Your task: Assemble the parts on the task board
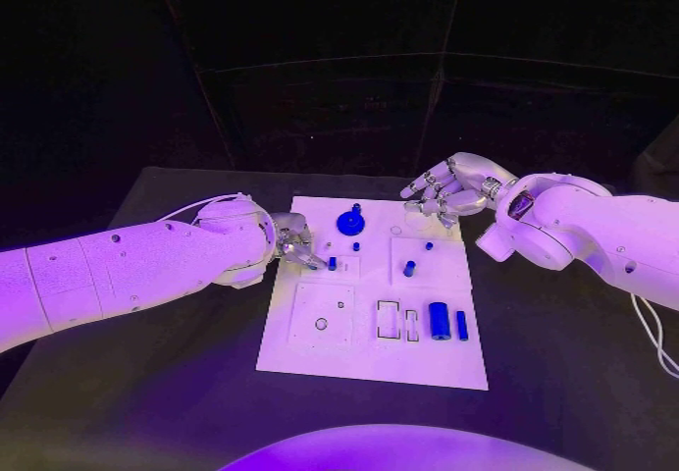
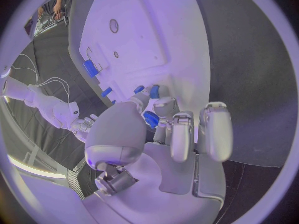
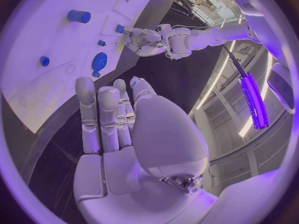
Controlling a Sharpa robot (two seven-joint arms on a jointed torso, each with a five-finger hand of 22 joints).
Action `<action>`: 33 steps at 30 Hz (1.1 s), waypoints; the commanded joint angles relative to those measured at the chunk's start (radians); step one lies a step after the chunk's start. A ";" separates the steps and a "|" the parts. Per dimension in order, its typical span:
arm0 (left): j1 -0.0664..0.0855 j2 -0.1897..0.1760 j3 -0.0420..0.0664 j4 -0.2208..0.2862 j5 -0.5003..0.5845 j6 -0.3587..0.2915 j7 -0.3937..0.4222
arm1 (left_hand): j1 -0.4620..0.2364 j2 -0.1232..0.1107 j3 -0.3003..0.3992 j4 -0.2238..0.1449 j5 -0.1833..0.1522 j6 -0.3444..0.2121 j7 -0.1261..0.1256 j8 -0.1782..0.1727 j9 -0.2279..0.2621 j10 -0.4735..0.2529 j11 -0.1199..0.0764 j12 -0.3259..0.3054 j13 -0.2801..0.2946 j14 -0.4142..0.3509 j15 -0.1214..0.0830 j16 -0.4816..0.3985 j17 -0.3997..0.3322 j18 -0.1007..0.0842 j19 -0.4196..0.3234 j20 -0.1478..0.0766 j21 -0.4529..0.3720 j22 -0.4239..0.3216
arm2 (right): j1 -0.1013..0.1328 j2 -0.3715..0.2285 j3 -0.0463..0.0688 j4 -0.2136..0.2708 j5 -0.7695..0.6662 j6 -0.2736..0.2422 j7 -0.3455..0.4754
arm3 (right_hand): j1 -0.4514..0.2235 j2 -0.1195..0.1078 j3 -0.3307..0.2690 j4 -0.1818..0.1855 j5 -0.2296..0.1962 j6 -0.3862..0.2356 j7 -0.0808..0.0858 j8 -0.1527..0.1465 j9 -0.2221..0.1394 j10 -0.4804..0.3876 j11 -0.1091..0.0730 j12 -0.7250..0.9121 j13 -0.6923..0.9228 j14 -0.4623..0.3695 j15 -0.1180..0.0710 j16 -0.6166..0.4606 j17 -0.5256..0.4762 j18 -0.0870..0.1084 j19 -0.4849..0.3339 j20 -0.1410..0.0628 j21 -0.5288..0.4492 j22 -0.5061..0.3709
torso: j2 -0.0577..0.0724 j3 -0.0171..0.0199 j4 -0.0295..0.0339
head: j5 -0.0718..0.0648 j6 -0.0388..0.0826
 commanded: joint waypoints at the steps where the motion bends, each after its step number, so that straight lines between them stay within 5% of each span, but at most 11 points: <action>1: 0.000 0.001 0.000 -0.003 0.008 0.003 -0.006 | -0.016 -0.002 -0.006 0.005 0.000 0.005 0.001 0.003 0.001 0.002 0.001 0.001 -0.002 0.106 -0.005 0.003 0.263 0.002 0.038 -0.008 -0.003 0.050 | 0.002 0.000 0.000 0.001 0.003 -0.005 0.010 | -0.008 -0.003 0.001 0.004 0.003 -0.007 -0.002 0.003 0.000 -0.005 0.002 -0.004 -0.002 0.001 -0.001 -0.006 -0.001 0.017 -0.008 -0.002 -0.007 -0.001 | 0.000 0.0000 -0.0001 | 0.000 0.000; 18: 0.000 -0.009 0.000 0.006 0.043 -0.050 -0.005 | -0.088 -0.021 -0.061 0.056 0.000 -0.017 0.010 -0.004 -0.002 -0.014 0.008 -0.017 -0.028 0.106 0.000 0.003 0.263 0.002 0.038 -0.005 -0.006 0.049 | 0.002 0.004 0.000 -0.004 0.003 -0.004 0.012 | -0.009 -0.003 0.001 0.005 0.003 -0.007 -0.002 0.003 0.000 -0.005 0.002 -0.004 -0.002 0.001 0.000 -0.008 -0.002 0.017 -0.009 -0.001 -0.008 -0.002 | 0.000 -0.0001 0.0003 | -0.004 0.003; 20: 0.000 -0.014 0.001 0.011 0.054 -0.064 -0.005 | -0.094 -0.023 -0.068 0.064 0.000 -0.029 0.014 -0.013 -0.007 -0.025 0.011 -0.032 -0.045 0.106 0.003 0.003 0.263 0.003 0.037 -0.003 -0.008 0.047 | 0.002 0.004 0.000 -0.005 0.003 -0.003 0.012 | -0.009 -0.003 0.001 0.005 0.003 -0.007 -0.002 0.003 0.000 -0.005 0.002 -0.004 -0.002 0.001 0.000 -0.008 -0.002 0.017 -0.009 -0.001 -0.008 -0.002 | 0.000 -0.0003 0.0007 | -0.004 0.003; 23: 0.000 -0.021 0.001 0.017 0.070 -0.080 -0.004 | -0.093 -0.027 -0.077 0.073 -0.001 -0.064 0.030 -0.035 -0.019 -0.101 0.025 -0.132 -0.158 0.106 0.014 0.003 0.263 0.002 0.036 0.003 -0.010 0.046 | 0.002 0.005 0.000 -0.006 0.003 -0.003 0.012 | -0.009 -0.003 0.001 0.005 0.003 -0.007 -0.002 0.003 0.000 -0.005 0.002 -0.004 -0.002 0.001 0.000 -0.008 -0.002 0.017 -0.009 -0.001 -0.008 -0.002 | -0.001 -0.0006 0.0012 | -0.004 0.003; 32: 0.002 -0.049 0.002 0.040 0.118 -0.131 0.016 | -0.089 -0.029 -0.081 0.079 0.000 -0.079 0.038 -0.046 -0.025 -0.126 0.033 -0.163 -0.192 0.106 0.020 0.003 0.263 0.004 0.033 0.009 -0.018 0.037 | 0.002 0.006 0.000 -0.009 0.003 -0.001 0.014 | -0.011 -0.003 0.001 0.007 0.004 -0.008 -0.002 0.003 -0.001 -0.006 0.003 -0.004 -0.003 0.000 0.000 -0.009 -0.002 0.018 -0.010 -0.001 -0.010 -0.004 | 0.000 -0.0006 -0.0001 | -0.005 0.007; 33: 0.002 -0.053 0.003 0.043 0.136 -0.141 0.033 | -0.079 -0.028 -0.079 0.078 0.000 -0.087 0.043 -0.051 -0.029 -0.156 0.038 -0.201 -0.234 0.106 0.024 0.003 0.263 0.010 0.023 0.013 -0.044 0.009 | 0.001 0.007 0.000 -0.010 0.003 -0.001 0.014 | -0.011 -0.003 0.001 0.007 0.004 -0.008 -0.002 0.003 -0.001 -0.006 0.003 -0.004 -0.003 0.000 0.000 -0.009 -0.002 0.018 -0.010 -0.001 -0.010 -0.004 | 0.000 -0.0007 0.0003 | -0.006 0.007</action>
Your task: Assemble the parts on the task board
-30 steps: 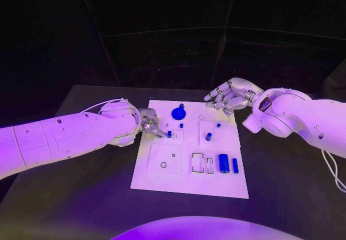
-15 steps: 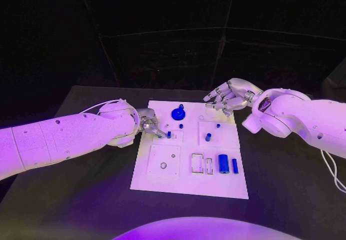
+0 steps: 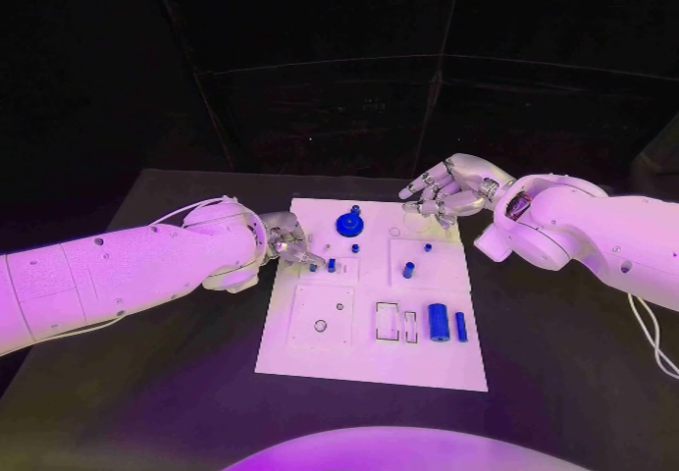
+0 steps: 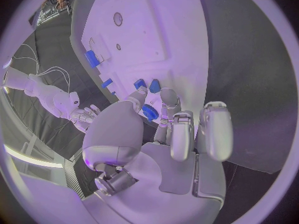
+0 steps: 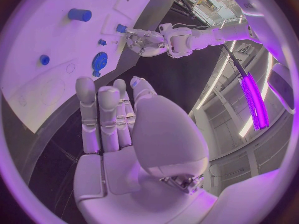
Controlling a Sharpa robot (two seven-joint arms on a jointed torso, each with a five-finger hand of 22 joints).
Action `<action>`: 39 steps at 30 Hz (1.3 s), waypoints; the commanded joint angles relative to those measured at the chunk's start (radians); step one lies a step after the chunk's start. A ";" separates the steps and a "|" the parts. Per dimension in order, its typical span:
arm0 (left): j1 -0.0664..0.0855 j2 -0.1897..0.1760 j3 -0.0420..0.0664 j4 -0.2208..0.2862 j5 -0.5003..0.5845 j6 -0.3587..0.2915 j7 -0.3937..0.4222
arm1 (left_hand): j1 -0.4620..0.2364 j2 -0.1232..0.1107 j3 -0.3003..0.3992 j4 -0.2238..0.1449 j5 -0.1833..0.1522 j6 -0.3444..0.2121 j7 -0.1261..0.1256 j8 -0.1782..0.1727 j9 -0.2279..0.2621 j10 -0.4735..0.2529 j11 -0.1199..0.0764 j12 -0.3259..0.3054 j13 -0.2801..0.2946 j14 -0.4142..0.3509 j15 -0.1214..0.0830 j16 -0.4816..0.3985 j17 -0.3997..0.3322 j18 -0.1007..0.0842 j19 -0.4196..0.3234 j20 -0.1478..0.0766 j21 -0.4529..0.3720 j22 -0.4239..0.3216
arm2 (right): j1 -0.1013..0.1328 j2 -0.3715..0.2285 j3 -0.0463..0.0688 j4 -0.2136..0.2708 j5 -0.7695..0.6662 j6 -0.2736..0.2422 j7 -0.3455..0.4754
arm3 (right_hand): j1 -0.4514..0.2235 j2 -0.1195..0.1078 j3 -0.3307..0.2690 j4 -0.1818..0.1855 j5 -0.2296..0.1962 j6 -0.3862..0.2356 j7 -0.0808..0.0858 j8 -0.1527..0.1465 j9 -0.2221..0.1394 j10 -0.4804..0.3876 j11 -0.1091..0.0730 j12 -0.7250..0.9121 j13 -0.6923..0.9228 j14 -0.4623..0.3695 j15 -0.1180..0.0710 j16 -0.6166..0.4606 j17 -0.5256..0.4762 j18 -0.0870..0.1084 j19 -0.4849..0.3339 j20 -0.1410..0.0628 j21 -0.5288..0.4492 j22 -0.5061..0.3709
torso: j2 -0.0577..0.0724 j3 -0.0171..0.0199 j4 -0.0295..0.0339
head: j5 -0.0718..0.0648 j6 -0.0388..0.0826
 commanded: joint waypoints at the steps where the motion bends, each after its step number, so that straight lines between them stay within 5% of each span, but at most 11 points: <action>1: 0.004 -0.012 0.002 0.010 0.081 -0.067 0.053 | 0.019 -0.004 0.001 -0.002 0.000 -0.026 0.011 -0.015 -0.009 -0.058 0.008 -0.063 -0.062 0.105 0.018 0.003 0.263 0.017 0.012 0.016 -0.056 -0.020 | 0.002 0.001 0.000 0.000 0.003 -0.001 0.011 | -0.007 0.001 0.001 0.007 0.004 -0.008 -0.002 0.003 -0.001 -0.006 0.003 -0.004 -0.001 0.000 0.000 -0.006 -0.002 0.017 -0.006 0.002 -0.005 -0.001 | 0.000 -0.0001 0.0005 | -0.003 0.002; 2: 0.005 -0.015 0.002 0.011 0.099 -0.076 0.077 | 0.029 -0.001 0.004 0.000 0.001 -0.039 0.020 -0.022 -0.015 -0.082 0.019 -0.079 -0.072 0.099 0.025 -0.011 0.244 0.024 -0.004 0.023 -0.094 -0.060 | 0.002 0.001 0.000 -0.001 0.003 -0.001 0.011 | -0.007 0.001 0.001 0.007 0.004 -0.008 -0.002 0.003 -0.001 -0.006 0.003 -0.004 -0.001 0.000 0.000 -0.006 -0.002 0.017 -0.006 0.002 -0.005 -0.001 | -0.001 0.0002 0.0008 | -0.003 0.003; 4: 0.009 -0.020 0.002 0.008 0.141 -0.102 0.149 | 0.074 -0.005 0.021 -0.018 0.002 -0.108 0.049 -0.057 -0.034 -0.175 0.048 -0.137 -0.099 0.013 0.047 -0.183 0.037 0.087 -0.153 0.042 -0.414 -0.390 | 0.002 0.002 0.000 -0.002 0.003 -0.001 0.011 | -0.007 0.001 0.001 0.007 0.004 -0.008 -0.002 0.003 -0.001 -0.006 0.003 -0.004 -0.001 0.000 0.000 -0.006 -0.002 0.017 -0.006 0.002 -0.005 -0.001 | -0.001 0.0005 0.0012 | -0.003 0.005; 6: 0.011 -0.022 0.002 0.003 0.180 -0.133 0.229 | 0.097 -0.011 0.032 -0.025 0.004 -0.146 0.073 -0.076 -0.048 -0.229 0.070 -0.173 -0.122 -0.056 0.067 -0.317 -0.098 0.120 -0.250 0.059 -0.622 -0.586 | 0.002 0.002 0.000 -0.003 0.003 -0.001 0.012 | -0.007 0.001 0.001 0.007 0.004 -0.008 -0.002 0.003 -0.001 -0.006 0.003 -0.004 -0.001 0.000 0.000 -0.006 -0.002 0.017 -0.006 0.002 -0.005 -0.001 | 0.000 0.0001 0.0013 | -0.003 0.005; 10: 0.015 -0.017 0.002 -0.017 0.257 -0.215 0.418 | 0.141 -0.010 0.060 -0.034 0.002 -0.182 0.105 -0.103 -0.086 -0.305 0.102 -0.234 -0.177 -0.238 0.102 -0.686 -0.440 0.130 -0.303 0.097 -0.778 -0.703 | 0.001 0.003 0.000 -0.005 0.003 -0.001 0.011 | -0.007 0.001 0.001 0.007 0.004 -0.008 -0.002 0.003 -0.001 -0.006 0.003 -0.004 -0.001 0.000 0.000 -0.006 -0.002 0.017 -0.006 0.002 -0.005 -0.001 | 0.000 0.0002 -0.0001 | -0.005 0.011; 13: 0.019 0.000 0.002 -0.039 0.284 -0.256 0.534 | 0.171 -0.009 0.077 -0.049 0.001 -0.190 0.112 -0.119 -0.114 -0.321 0.110 -0.248 -0.202 -0.266 0.109 -0.775 -0.517 0.136 -0.303 0.110 -0.836 -0.749 | 0.001 0.004 0.000 -0.006 0.003 0.000 0.011 | -0.007 0.001 0.001 0.007 0.004 -0.008 -0.002 0.003 -0.001 -0.006 0.003 -0.004 -0.001 0.000 0.000 -0.006 -0.002 0.017 -0.006 0.002 -0.005 -0.001 | 0.000 -0.0001 -0.0006 | -0.008 0.013; 22: 0.029 0.101 0.002 -0.136 0.068 -0.177 0.592 | 0.321 -0.046 0.177 -0.158 0.001 -0.106 0.111 -0.199 -0.219 -0.355 0.117 -0.374 -0.337 -0.216 0.106 -0.776 -0.535 0.137 -0.240 0.104 -0.873 -0.795 | 0.001 0.010 0.000 -0.009 0.003 -0.001 0.012 | -0.007 0.001 0.001 0.007 0.004 -0.008 -0.002 0.003 -0.001 -0.006 0.003 -0.004 -0.001 0.000 0.000 -0.006 -0.002 0.017 -0.006 0.002 -0.005 -0.001 | 0.001 0.0010 -0.0026 | -0.021 0.025; 26: 0.031 0.163 -0.001 -0.183 -0.089 -0.116 0.576 | 0.317 -0.078 0.177 -0.169 0.001 -0.034 0.095 -0.252 -0.281 -0.321 0.102 -0.427 -0.411 -0.071 0.096 -0.519 -0.314 0.138 -0.154 0.092 -0.834 -0.783 | 0.001 0.013 0.000 -0.010 0.003 -0.005 0.013 | -0.007 0.001 0.002 0.008 0.005 -0.008 -0.002 0.004 -0.001 -0.006 0.002 -0.004 -0.001 0.000 0.000 -0.006 -0.001 0.017 -0.005 0.003 -0.004 0.000 | 0.001 0.0005 -0.0027 | -0.030 0.033; 29: 0.031 0.194 -0.007 -0.207 -0.171 -0.081 0.559 | 0.314 -0.088 0.169 -0.170 0.001 -0.008 0.088 -0.274 -0.305 -0.307 0.098 -0.445 -0.439 -0.032 0.089 -0.421 -0.227 0.135 -0.123 0.088 -0.811 -0.770 | 0.001 0.013 0.000 -0.009 0.003 -0.007 0.014 | -0.006 0.001 0.003 0.007 0.005 -0.008 -0.002 0.004 -0.001 -0.006 0.002 -0.004 -0.002 0.000 0.000 -0.006 0.000 0.017 -0.005 0.003 -0.004 0.000 | 0.002 0.0007 -0.0026 | -0.035 0.036; 35: 0.032 0.241 -0.028 -0.249 -0.280 -0.025 0.523 | 0.315 -0.096 0.147 -0.170 0.001 0.040 0.078 -0.325 -0.357 -0.275 0.091 -0.479 -0.500 0.018 0.081 -0.268 -0.087 0.100 -0.048 0.077 -0.584 -0.551 | 0.001 0.014 0.000 -0.007 0.003 -0.010 0.015 | -0.006 0.001 0.003 0.007 0.005 -0.008 -0.002 0.004 -0.001 -0.006 0.002 -0.004 -0.002 0.000 0.000 -0.006 0.000 0.017 -0.005 0.003 -0.004 0.000 | 0.002 0.0014 -0.0025 | -0.038 0.039; 39: 0.031 0.260 -0.040 -0.270 -0.311 0.003 0.513 | 0.317 -0.097 0.138 -0.171 0.001 0.055 0.075 -0.341 -0.373 -0.269 0.089 -0.492 -0.522 0.026 0.079 -0.240 -0.065 0.092 -0.034 0.074 -0.527 -0.494 | 0.001 0.014 0.000 -0.008 0.003 -0.016 0.018 | -0.004 0.002 0.005 0.007 0.006 -0.009 -0.002 0.004 0.000 -0.006 0.002 -0.003 -0.002 0.001 0.000 -0.006 0.000 0.017 -0.005 0.003 -0.006 -0.001 | 0.002 0.0002 -0.0019 | -0.041 0.039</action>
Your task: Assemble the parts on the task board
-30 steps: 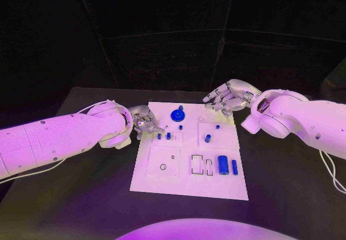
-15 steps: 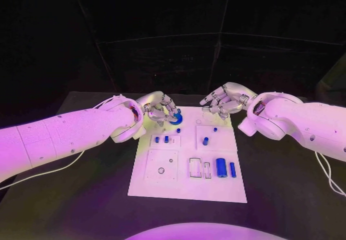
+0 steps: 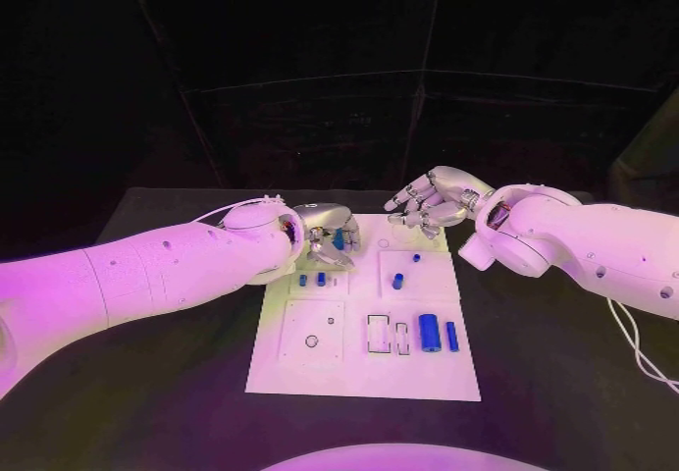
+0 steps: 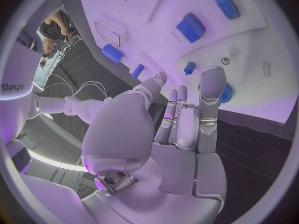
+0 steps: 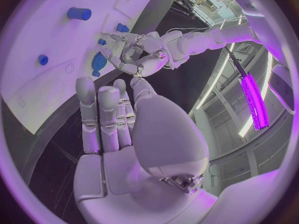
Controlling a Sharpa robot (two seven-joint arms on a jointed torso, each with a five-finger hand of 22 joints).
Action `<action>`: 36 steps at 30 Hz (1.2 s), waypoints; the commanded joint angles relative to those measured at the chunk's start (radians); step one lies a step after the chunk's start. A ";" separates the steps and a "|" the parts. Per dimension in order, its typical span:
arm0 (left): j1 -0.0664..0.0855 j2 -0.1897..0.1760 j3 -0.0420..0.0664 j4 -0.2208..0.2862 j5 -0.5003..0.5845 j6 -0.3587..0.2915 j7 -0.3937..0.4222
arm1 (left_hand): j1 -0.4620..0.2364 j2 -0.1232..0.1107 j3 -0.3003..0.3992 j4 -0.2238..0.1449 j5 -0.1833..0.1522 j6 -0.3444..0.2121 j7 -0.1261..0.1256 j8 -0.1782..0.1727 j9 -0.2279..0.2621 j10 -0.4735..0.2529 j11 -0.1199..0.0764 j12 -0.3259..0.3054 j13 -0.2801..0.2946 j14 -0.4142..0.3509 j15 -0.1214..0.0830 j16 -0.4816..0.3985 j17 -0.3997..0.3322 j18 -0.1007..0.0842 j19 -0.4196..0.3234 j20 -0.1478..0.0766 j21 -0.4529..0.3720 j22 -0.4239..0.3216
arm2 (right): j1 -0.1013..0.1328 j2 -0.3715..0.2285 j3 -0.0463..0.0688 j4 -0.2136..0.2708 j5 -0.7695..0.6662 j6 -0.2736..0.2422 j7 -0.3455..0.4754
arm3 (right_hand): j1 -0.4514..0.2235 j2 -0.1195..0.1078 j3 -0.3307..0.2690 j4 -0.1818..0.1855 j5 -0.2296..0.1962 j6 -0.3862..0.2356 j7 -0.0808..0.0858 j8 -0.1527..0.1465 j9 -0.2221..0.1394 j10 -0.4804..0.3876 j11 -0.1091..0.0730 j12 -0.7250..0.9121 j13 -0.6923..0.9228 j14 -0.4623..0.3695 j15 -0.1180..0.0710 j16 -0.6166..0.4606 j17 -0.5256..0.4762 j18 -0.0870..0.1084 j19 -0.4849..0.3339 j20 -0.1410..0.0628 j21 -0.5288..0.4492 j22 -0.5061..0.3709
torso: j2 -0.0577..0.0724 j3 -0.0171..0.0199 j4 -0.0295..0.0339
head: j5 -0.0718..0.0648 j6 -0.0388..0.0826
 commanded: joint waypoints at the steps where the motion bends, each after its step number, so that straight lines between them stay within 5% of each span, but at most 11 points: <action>1: 0.000 0.012 -0.005 -0.016 -0.114 0.075 -0.023 | 0.004 -0.010 -0.009 -0.001 0.001 0.012 0.000 -0.010 -0.009 0.008 -0.002 -0.009 -0.012 0.031 -0.004 0.013 0.010 -0.018 0.012 -0.001 0.033 0.033 | 0.002 0.001 0.000 0.001 0.003 -0.015 0.015 | -0.004 0.002 0.002 0.004 0.006 -0.009 -0.002 0.004 0.000 -0.006 0.002 -0.003 -0.001 0.001 0.000 -0.006 0.001 0.017 -0.005 0.003 -0.006 -0.001 | 0.000 -0.0012 0.0010 | -0.003 0.000; 20: -0.003 0.054 -0.011 -0.067 -0.139 0.047 -0.044 | 0.040 0.019 0.017 -0.017 0.001 0.049 -0.001 -0.040 -0.038 0.031 -0.001 -0.037 -0.059 0.046 -0.004 0.042 0.028 -0.032 0.033 -0.004 0.128 0.129 | 0.002 0.000 0.000 0.002 0.003 -0.044 0.030 | 0.002 0.001 0.008 0.003 0.015 -0.010 -0.001 0.005 0.000 -0.009 0.002 -0.004 -0.004 0.000 0.000 -0.012 -0.001 0.018 -0.006 0.002 -0.009 -0.004 | -0.001 -0.0003 0.0032 | -0.009 -0.003; 36: -0.004 0.032 -0.011 -0.046 -0.140 0.043 -0.047 | 0.051 0.027 0.042 -0.028 0.001 0.066 -0.001 -0.050 -0.049 0.041 0.000 -0.052 -0.081 0.046 -0.003 0.046 0.026 -0.037 0.034 -0.003 0.160 0.164 | 0.002 0.000 0.000 0.001 0.003 -0.039 0.030 | 0.003 0.001 0.010 0.004 0.020 -0.009 -0.002 0.006 0.000 -0.008 0.002 -0.004 -0.004 0.002 0.000 -0.010 0.002 0.018 -0.005 0.002 -0.009 -0.003 | -0.001 -0.0010 0.0034 | -0.012 -0.006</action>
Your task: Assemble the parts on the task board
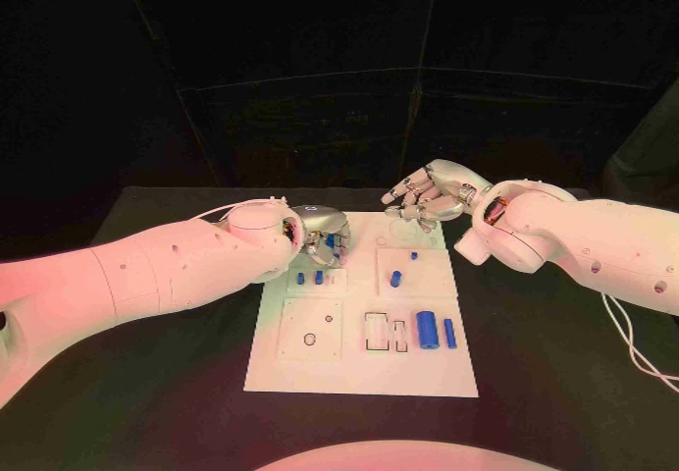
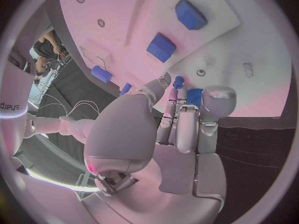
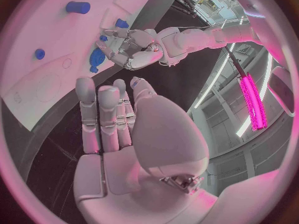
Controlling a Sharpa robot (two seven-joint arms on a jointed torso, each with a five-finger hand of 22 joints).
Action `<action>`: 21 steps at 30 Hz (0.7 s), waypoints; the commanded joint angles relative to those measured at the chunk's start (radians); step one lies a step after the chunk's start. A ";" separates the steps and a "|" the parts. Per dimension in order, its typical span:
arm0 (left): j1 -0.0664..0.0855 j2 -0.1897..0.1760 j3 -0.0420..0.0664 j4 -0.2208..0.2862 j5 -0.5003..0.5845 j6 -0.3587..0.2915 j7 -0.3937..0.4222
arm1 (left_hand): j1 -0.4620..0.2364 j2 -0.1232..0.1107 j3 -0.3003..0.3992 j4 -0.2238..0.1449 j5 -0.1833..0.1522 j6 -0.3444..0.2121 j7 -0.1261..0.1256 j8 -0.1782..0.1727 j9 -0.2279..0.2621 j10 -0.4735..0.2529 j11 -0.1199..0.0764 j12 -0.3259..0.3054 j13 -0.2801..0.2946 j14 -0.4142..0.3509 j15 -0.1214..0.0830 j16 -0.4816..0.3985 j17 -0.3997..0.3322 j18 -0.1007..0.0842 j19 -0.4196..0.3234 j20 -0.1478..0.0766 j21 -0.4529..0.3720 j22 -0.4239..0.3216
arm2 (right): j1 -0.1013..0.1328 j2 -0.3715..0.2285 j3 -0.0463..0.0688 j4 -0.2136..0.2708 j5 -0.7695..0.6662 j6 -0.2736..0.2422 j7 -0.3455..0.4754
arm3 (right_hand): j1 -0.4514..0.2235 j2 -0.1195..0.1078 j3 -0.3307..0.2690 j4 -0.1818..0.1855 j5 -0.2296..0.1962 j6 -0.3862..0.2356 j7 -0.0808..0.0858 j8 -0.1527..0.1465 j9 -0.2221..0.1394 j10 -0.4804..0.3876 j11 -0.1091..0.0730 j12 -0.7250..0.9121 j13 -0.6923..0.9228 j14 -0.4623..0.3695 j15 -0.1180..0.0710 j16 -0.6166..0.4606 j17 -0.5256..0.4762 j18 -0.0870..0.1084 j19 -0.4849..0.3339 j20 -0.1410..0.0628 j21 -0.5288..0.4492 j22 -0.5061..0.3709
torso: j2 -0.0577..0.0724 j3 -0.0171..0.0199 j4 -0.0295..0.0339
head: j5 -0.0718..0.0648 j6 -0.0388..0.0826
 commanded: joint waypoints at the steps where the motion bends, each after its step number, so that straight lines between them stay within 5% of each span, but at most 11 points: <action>1: 0.001 -0.006 0.001 0.009 -0.008 -0.009 -0.003 | 0.007 0.000 0.009 0.001 0.002 0.010 0.001 -0.005 -0.002 0.008 0.000 -0.007 -0.004 0.047 -0.003 0.007 -0.001 -0.008 0.006 0.000 0.011 0.010 | 0.002 0.001 0.000 0.001 0.003 -0.006 0.011 | 0.003 0.001 0.005 -0.002 0.003 -0.005 0.002 0.006 0.000 -0.005 -0.002 -0.004 -0.001 0.002 0.000 -0.002 0.001 0.018 -0.005 0.002 -0.005 0.000 | 0.000 -0.0008 0.0002 | 0.001 0.000; 21: 0.001 -0.025 0.001 0.015 -0.008 -0.002 -0.022 | -0.005 -0.018 0.011 -0.004 0.002 0.004 0.005 -0.036 -0.024 -0.029 0.010 -0.043 -0.038 0.044 0.004 0.003 -0.017 -0.010 0.000 0.006 0.023 0.024 | 0.002 0.004 0.000 -0.002 0.003 -0.004 0.011 | 0.002 0.000 0.006 -0.001 0.005 -0.004 0.002 0.007 0.000 -0.005 -0.002 -0.003 -0.002 0.002 -0.001 -0.002 0.002 0.018 -0.004 0.002 -0.005 0.000 | 0.000 -0.0001 0.0002 | 0.005 0.000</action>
